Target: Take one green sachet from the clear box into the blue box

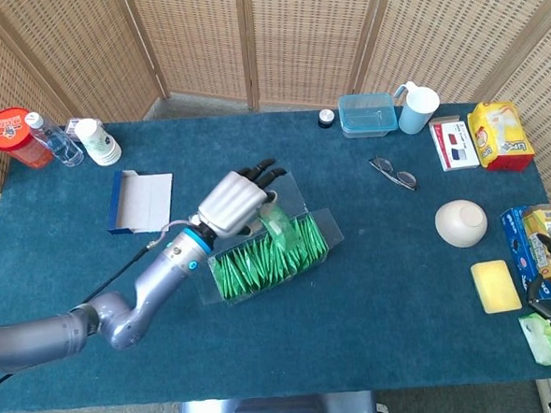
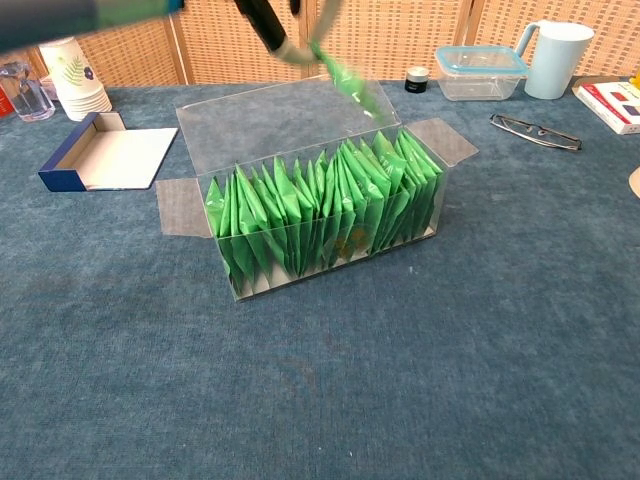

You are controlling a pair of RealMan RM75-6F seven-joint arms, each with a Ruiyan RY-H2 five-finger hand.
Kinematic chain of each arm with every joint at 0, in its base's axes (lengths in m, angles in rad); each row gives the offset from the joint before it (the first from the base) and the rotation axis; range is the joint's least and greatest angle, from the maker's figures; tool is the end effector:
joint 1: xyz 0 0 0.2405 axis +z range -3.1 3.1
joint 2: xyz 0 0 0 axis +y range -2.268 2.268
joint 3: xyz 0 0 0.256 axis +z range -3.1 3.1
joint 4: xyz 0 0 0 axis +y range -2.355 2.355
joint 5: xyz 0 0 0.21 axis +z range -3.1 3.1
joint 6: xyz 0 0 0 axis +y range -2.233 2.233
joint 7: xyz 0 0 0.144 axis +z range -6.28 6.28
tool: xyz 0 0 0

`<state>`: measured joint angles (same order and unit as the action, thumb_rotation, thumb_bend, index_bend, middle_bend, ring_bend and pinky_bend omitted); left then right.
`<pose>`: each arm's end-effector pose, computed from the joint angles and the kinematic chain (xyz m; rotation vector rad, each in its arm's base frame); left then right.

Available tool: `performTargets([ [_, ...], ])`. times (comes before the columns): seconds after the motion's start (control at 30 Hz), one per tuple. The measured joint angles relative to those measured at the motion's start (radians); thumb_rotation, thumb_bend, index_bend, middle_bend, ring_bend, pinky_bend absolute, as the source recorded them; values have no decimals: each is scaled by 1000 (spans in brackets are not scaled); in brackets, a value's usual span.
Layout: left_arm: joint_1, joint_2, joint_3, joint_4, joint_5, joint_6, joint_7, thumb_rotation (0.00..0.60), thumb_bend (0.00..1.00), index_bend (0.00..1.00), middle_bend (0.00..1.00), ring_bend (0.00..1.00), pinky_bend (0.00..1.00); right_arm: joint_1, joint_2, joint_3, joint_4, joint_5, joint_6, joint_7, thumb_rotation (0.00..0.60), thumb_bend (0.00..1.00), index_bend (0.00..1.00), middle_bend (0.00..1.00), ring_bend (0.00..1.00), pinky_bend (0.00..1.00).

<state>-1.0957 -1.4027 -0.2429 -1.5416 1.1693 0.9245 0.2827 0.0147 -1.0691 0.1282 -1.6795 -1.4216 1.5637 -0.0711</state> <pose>-0.0051 0.3897 0.0348 -2.0515 -0.5555 -1.1994 -0.3129 -0.1730 0.1944 1.2149 -0.8212 0.8707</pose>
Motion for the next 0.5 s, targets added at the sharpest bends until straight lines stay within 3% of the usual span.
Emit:
performTargets([
  [0.5, 143, 206, -36, -100, 12, 96, -126, 600, 302, 608, 161, 81, 315, 29, -8, 2, -3, -7, -38, -11, 317, 718, 125, 144, 182, 289],
])
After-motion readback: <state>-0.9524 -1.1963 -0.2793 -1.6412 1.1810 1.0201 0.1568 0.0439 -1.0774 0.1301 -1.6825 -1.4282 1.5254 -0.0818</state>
